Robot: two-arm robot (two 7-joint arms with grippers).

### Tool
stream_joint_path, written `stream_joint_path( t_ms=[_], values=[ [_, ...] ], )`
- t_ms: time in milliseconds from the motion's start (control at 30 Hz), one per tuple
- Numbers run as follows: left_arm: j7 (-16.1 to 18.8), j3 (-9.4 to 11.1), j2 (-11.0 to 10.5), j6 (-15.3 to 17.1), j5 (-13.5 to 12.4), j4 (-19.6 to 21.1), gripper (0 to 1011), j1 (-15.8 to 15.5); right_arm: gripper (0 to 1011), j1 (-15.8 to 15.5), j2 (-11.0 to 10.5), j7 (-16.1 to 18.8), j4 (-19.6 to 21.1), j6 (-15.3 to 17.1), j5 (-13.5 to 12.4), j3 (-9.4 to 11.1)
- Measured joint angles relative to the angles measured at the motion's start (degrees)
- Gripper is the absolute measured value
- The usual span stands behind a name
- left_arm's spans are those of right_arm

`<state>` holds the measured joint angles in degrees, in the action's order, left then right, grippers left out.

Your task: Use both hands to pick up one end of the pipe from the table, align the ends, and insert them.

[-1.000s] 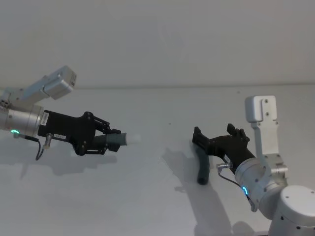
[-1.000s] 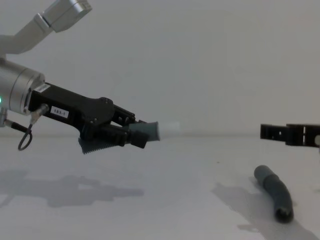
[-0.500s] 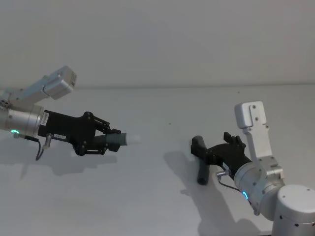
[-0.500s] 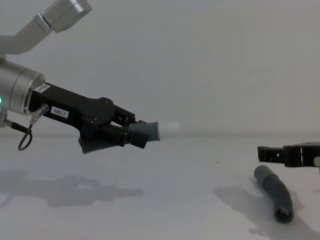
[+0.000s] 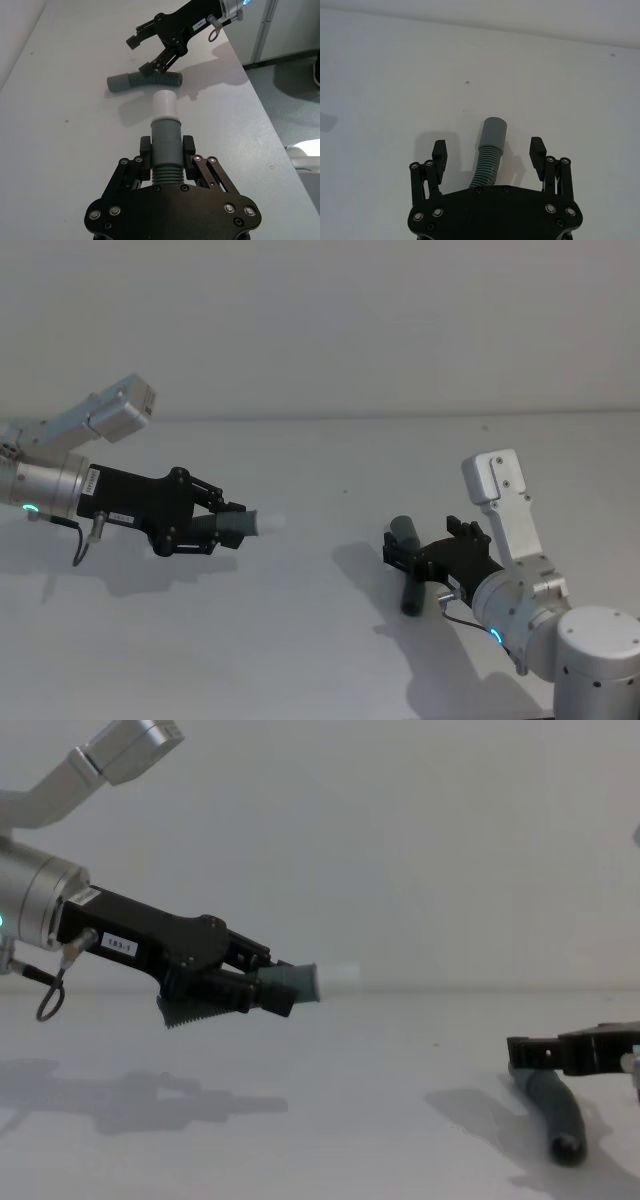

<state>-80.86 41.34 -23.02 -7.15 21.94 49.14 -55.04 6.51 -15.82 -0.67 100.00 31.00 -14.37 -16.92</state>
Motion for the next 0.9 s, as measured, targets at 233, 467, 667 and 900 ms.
stream_joint_path(
  t_ms=[233,467,667,900],
  values=[
    [0.00,0.00,0.00,0.00,0.00,0.01,331,0.00,1004,1.13,0.55,0.25,-1.28,1.24,0.16,-0.02],
    [0.00,0.00,0.00,0.00,0.00,0.01,331,0.00,1004,2.58,1.84,-0.10,-2.87,3.06,0.24,0.27],
    [0.00,0.00,0.00,0.00,0.00,0.01,331,0.00,1004,3.37,2.69,-0.40,-3.84,4.03,0.24,0.52],
    [0.00,0.00,0.00,0.00,0.00,0.01,331,0.00,1004,4.00,3.62,-0.42,-4.96,5.17,0.17,0.81]
  ],
)
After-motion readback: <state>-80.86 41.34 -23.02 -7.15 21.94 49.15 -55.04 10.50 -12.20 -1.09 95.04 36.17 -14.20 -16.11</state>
